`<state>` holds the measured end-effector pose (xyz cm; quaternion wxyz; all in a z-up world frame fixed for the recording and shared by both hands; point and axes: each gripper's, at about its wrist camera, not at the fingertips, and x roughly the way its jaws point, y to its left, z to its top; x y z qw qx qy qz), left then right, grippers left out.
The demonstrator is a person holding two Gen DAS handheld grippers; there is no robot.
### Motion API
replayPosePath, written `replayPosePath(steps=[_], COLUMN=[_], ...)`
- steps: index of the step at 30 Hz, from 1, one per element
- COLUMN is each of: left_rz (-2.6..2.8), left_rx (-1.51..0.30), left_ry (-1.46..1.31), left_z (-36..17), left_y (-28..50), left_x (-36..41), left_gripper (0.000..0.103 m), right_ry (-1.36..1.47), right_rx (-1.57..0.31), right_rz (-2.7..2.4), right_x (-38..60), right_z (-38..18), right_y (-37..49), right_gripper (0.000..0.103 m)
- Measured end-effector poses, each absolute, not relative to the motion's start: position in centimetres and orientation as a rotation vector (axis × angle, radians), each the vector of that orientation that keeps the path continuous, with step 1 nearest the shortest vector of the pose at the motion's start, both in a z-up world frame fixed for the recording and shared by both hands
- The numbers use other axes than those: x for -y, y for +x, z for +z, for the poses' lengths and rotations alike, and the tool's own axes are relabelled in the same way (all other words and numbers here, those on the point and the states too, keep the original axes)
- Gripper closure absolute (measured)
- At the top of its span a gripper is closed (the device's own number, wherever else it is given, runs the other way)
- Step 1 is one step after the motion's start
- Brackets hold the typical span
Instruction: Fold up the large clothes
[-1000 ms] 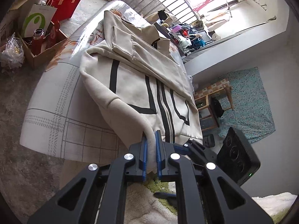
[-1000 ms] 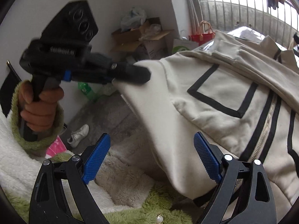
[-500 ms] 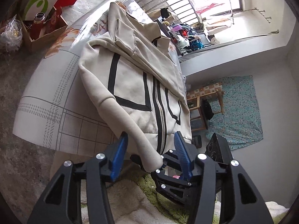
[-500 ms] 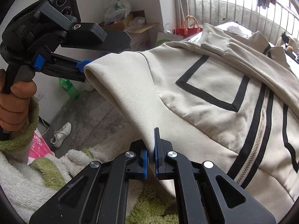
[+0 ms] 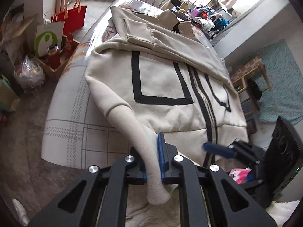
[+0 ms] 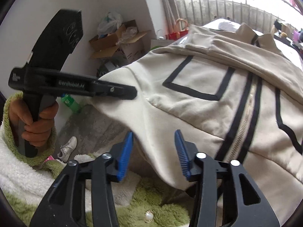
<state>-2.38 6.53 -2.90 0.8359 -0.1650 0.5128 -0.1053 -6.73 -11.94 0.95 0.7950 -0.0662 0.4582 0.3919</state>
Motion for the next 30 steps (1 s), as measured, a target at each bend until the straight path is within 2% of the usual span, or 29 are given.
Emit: replayPosePath(steps=[4, 7, 14, 20, 30], left_rz=[-0.162, -0.127, -0.077, -0.060, -0.062], left_rx=[-1.087, -1.099, -1.123, -1.142, -1.158], left_ry=[-0.095, 0.009, 0.063, 0.048, 0.012], left_z=[-3.1, -3.5, -3.8, -3.9, -4.3], left_y=[-2.7, -2.7, -2.6, -2.5, -2.0], left_x=[-4.0, -2.9, -2.3, -2.3, -2.5], left_gripper=[0.095, 0.095, 0.095, 0.094, 0.094], right_ry=[-0.043, 0.027, 0.149, 0.216, 0.175], right_rx=[-1.001, -1.017, -1.084, -1.148, -1.176], right_rz=[0.609, 0.383, 0.025, -0.023, -0.047], right_x=[18.8, 24.8, 34.5, 36.7, 36.3], right_z=[1.5, 1.5, -0.2, -2.0, -2.3], right_y=[-5.5, -4.5, -4.5, -4.4, -2.9], right_gripper=[0.041, 0.040, 0.040, 0.040, 0.040])
